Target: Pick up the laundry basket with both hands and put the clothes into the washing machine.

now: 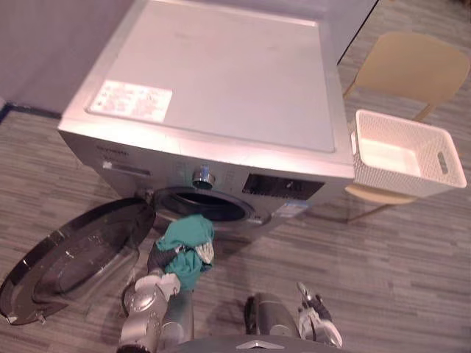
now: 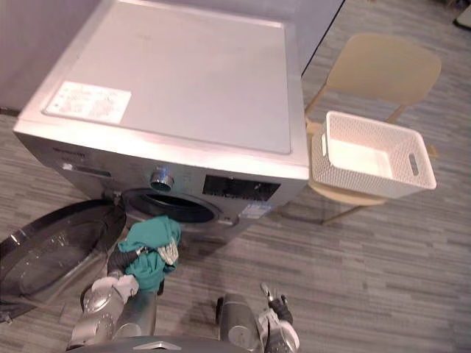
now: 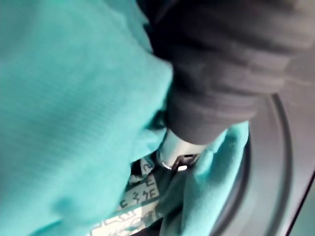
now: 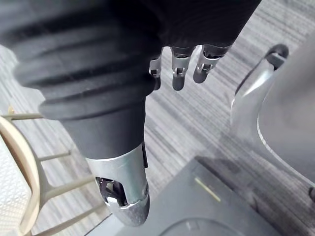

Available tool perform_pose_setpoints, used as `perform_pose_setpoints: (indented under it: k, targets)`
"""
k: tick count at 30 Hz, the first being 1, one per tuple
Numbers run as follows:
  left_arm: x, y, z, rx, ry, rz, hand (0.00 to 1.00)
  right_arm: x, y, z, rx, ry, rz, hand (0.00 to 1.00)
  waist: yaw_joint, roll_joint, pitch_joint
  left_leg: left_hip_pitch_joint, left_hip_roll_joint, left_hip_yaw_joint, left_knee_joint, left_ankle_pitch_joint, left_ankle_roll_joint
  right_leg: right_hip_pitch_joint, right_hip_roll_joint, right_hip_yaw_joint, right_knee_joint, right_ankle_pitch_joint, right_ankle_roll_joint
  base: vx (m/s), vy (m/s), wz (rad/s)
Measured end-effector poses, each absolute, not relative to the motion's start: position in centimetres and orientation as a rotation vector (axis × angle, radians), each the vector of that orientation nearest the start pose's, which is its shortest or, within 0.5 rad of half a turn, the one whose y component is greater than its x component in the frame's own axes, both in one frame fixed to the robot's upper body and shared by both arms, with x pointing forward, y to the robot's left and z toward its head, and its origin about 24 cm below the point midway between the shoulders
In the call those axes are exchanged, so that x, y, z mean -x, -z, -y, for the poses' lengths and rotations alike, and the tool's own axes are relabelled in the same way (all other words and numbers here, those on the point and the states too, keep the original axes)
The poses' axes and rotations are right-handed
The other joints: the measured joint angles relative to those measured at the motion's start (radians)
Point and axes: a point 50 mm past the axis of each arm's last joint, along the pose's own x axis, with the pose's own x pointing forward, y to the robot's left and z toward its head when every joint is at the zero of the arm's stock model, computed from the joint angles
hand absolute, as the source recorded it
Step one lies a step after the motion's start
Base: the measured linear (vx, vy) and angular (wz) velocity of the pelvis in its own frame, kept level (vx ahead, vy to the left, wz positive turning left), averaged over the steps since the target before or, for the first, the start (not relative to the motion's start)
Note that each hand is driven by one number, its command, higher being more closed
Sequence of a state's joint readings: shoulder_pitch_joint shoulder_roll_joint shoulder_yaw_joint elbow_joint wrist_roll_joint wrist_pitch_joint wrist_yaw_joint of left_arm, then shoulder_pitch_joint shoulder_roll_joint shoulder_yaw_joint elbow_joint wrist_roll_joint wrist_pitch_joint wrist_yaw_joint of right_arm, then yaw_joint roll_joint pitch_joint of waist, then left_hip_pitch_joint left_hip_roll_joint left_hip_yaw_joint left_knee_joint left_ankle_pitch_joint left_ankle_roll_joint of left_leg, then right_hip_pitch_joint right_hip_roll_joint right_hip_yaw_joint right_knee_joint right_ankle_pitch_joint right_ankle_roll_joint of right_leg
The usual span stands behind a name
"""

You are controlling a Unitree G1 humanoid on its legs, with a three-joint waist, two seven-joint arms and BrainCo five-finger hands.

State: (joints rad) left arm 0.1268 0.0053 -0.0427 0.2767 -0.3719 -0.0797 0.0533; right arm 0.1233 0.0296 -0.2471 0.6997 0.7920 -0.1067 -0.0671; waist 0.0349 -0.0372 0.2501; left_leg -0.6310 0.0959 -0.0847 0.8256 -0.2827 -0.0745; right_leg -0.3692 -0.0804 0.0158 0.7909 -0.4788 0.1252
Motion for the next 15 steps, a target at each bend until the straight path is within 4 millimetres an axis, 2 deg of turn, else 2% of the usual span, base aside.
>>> perform_pose_setpoints:
  k: [5, 8, 11, 14, 15]
  targets:
    - [-25.3, 0.2, -14.6, 0.346, -0.113, -0.157, 1.0, -18.4, 9.6, 18.8, -0.867, 0.569, -0.457, 0.0, 0.01, -0.006, 0.07, -0.137, 0.025, 0.02, 0.1, -0.01, 0.0, -0.174, 0.018, 0.044, 0.142, -0.026, -0.004, -0.15, 0.016, -0.28]
    - [-27.0, -1.6, -14.6, 0.345, -0.127, -0.095, 1.0, -19.3, 8.4, 18.8, -0.884, 0.549, -0.389, 0.0, 0.015, -0.017, 0.084, -0.211, 0.042, 0.024, 0.14, -0.01, 0.002, -0.263, 0.036, 0.062, 0.2, -0.03, 0.0, -0.08, -0.035, -0.25]
    - [-29.1, -4.1, -15.2, 0.343, -0.162, -0.009, 1.0, -19.9, 7.4, 19.0, -0.893, 0.534, -0.337, 0.0, 0.006, -0.03, 0.125, -0.273, 0.058, 0.013, 0.181, -0.014, -0.001, -0.329, 0.056, 0.062, 0.249, -0.036, -0.006, -0.04, -0.055, -0.15]
    - [-31.0, -7.0, -15.9, 0.354, -0.188, 0.086, 1.0, -20.0, 7.0, 19.2, -0.915, 0.542, -0.309, 0.0, -0.001, -0.044, 0.148, -0.343, 0.063, -0.005, 0.21, -0.011, -0.006, -0.397, 0.068, 0.054, 0.288, -0.043, -0.012, -0.04, -0.066, -0.03]
    - [-32.0, -8.7, -16.2, 0.35, -0.196, 0.137, 1.0, -20.1, 6.7, 19.3, -0.915, 0.537, -0.293, 0.0, -0.005, -0.049, 0.166, -0.374, 0.063, -0.014, 0.226, -0.011, -0.007, -0.428, 0.071, 0.05, 0.309, -0.047, -0.012, -0.03, -0.052, 0.0]
